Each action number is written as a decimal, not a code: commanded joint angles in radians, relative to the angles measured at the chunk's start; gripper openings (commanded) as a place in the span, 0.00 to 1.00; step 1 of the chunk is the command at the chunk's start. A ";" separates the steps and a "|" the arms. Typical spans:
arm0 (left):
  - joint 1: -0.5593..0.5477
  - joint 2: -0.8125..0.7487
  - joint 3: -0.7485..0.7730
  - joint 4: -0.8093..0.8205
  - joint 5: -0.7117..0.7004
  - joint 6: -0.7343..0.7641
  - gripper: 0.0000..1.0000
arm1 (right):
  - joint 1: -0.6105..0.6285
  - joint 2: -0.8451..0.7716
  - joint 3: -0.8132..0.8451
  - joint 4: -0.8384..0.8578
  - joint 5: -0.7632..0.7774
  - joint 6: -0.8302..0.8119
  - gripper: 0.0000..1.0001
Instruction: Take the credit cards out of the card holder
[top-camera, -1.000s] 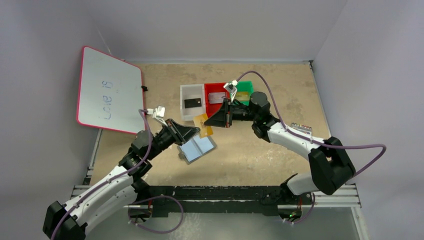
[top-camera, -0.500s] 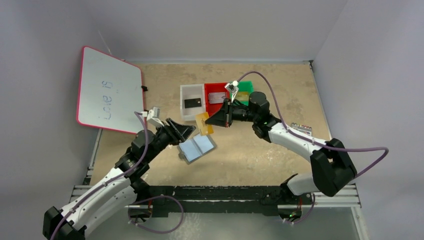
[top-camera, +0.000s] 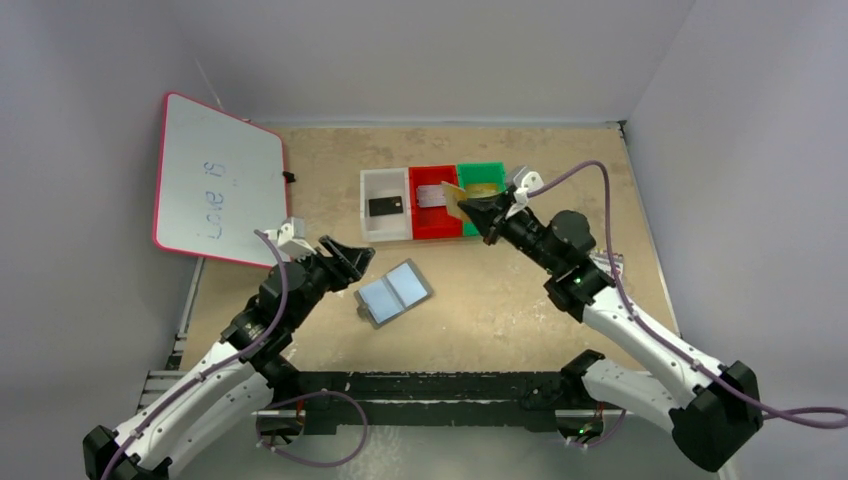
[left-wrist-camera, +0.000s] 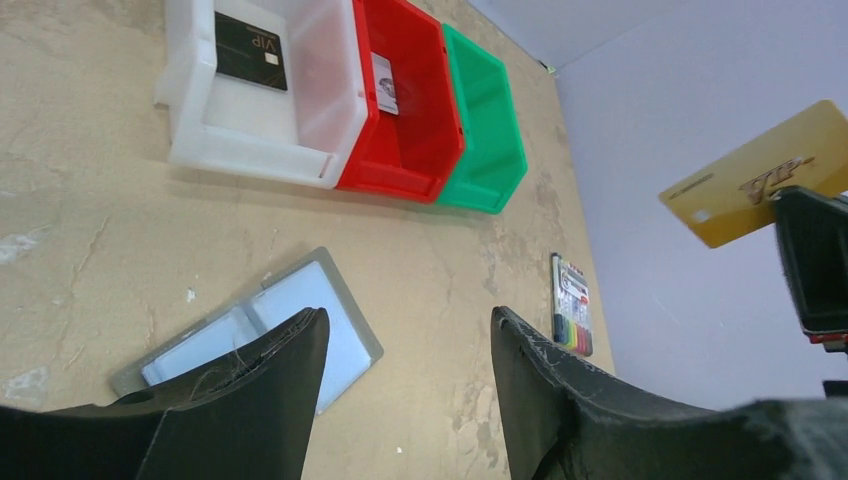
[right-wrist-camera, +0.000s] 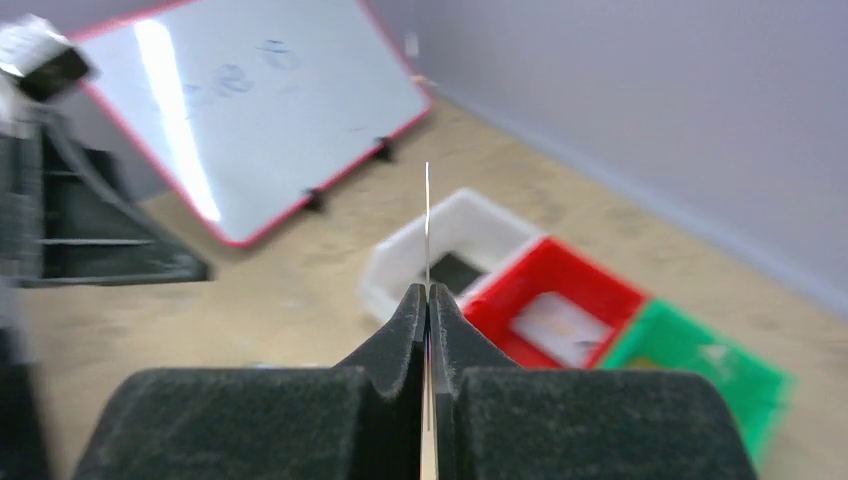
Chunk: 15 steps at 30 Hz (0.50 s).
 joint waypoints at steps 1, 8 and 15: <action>0.002 -0.002 0.049 -0.011 -0.048 0.009 0.60 | 0.001 -0.033 0.004 -0.074 0.227 -0.476 0.00; 0.002 0.017 0.057 -0.063 -0.045 0.002 0.61 | -0.004 0.127 0.133 -0.301 0.435 -0.711 0.00; 0.001 0.048 0.080 -0.096 -0.029 0.002 0.61 | -0.078 0.369 0.312 -0.431 0.369 -0.839 0.00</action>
